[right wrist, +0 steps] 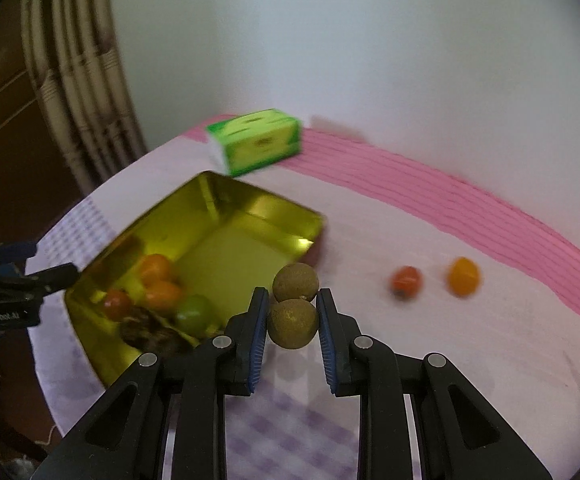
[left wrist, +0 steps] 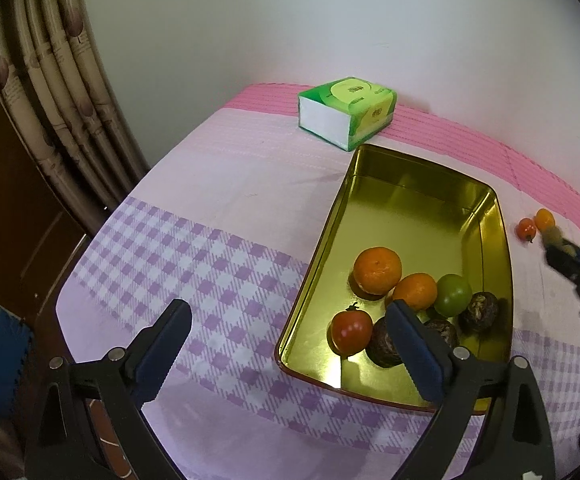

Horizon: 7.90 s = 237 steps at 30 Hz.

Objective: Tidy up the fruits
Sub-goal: 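Lower the two olive-green fruits into the tin with the right tool and open, then reach the left tool to the red tomato and close on it, then carry the red tomato into the gold tin with the left tool and release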

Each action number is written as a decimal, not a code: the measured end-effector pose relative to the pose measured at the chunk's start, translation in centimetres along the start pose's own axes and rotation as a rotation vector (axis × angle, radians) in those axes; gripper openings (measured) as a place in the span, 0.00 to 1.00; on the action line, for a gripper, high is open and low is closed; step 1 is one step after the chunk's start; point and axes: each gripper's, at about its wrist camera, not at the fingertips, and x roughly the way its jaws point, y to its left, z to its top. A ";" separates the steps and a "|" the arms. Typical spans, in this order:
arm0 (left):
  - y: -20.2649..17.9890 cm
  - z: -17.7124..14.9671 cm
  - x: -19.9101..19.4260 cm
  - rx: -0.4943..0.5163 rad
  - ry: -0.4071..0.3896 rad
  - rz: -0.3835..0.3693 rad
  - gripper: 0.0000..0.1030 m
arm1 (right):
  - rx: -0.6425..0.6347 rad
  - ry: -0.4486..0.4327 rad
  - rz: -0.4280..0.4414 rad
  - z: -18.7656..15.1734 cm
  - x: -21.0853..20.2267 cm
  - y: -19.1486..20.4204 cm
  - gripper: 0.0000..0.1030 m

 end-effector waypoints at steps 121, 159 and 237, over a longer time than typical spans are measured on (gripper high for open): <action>-27.5 6.8 7.9 0.388 0.108 -0.304 0.66 | 0.278 0.114 -0.303 -5.3 5.6 -25.8 1.00; -30.3 6.5 11.6 0.423 0.160 -0.299 0.27 | 0.279 0.114 -0.304 -5.2 5.6 -25.8 1.00; -14.0 5.1 8.0 0.202 0.130 -0.124 0.26 | 0.281 0.114 -0.305 -5.3 5.6 -25.8 1.00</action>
